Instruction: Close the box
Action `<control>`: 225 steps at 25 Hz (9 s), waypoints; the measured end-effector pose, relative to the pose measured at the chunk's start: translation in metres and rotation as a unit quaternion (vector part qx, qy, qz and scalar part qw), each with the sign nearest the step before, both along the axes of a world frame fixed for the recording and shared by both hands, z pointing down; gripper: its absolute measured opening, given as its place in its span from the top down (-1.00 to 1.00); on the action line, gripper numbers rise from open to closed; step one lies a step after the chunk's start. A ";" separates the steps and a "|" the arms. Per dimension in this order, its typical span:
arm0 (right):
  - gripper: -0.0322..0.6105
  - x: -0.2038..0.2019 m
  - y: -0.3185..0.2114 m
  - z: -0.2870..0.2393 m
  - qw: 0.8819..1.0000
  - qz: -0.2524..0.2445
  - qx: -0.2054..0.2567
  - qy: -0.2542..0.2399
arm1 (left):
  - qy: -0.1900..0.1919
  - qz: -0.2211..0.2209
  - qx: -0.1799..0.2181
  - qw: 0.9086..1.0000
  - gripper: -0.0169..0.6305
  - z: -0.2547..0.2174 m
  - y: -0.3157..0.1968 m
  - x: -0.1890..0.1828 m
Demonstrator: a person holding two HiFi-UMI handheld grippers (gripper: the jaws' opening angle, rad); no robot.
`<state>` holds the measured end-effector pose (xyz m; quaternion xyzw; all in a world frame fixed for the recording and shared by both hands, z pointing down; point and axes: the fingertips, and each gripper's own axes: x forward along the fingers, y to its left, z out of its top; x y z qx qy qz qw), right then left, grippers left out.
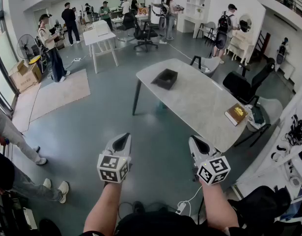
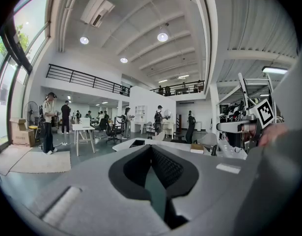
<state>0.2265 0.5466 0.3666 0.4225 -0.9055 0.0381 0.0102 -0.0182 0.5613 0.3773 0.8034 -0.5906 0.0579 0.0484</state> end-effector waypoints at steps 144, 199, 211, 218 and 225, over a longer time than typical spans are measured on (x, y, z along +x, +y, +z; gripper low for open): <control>0.52 -0.124 -0.852 0.308 0.915 0.116 -0.318 0.218 | 0.069 0.171 -0.319 0.930 0.03 0.356 -0.894 -0.054; 0.53 -0.130 -0.853 0.306 0.921 0.152 -0.306 0.189 | 0.355 0.067 -0.249 0.898 0.60 0.281 -0.941 -0.101; 0.53 -0.131 -0.853 0.306 0.920 0.157 -0.309 0.182 | 0.336 0.088 -0.219 0.912 0.85 0.238 -0.941 -0.089; 0.55 -0.116 -0.848 0.291 0.932 0.137 -0.313 0.125 | 0.188 0.134 -0.200 0.952 0.86 0.210 -0.922 -0.035; 0.55 -0.063 -0.829 0.253 0.949 0.129 -0.282 0.060 | 0.117 0.117 -0.190 0.968 0.82 0.195 -0.908 0.007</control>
